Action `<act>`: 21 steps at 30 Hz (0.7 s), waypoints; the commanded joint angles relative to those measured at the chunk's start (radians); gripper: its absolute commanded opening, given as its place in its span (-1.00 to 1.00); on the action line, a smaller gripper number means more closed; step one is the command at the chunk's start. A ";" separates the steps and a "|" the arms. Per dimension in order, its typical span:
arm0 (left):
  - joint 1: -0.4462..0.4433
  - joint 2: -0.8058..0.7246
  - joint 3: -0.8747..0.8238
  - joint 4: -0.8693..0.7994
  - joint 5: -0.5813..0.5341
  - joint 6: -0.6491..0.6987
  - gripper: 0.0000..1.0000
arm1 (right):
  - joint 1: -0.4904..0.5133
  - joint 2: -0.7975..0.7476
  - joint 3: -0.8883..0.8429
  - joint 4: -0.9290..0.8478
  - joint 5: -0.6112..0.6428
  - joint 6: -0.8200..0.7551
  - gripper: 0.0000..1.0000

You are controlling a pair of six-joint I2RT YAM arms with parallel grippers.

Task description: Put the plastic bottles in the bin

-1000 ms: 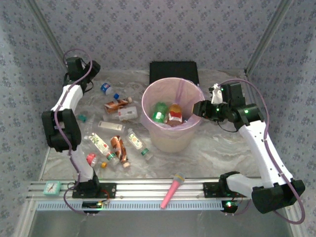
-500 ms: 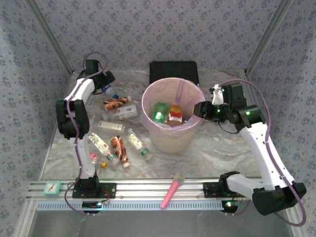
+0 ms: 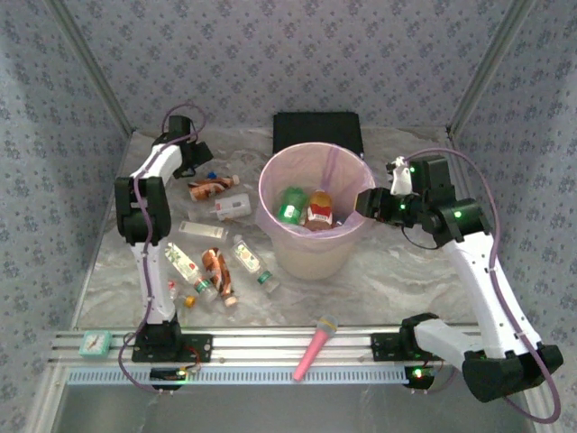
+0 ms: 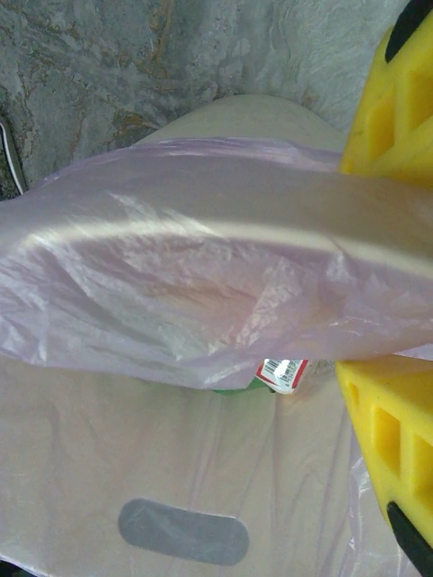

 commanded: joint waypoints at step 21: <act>-0.083 -0.383 0.131 -0.117 -0.005 0.022 -0.06 | 0.005 -0.036 -0.020 0.099 -0.073 0.001 -0.08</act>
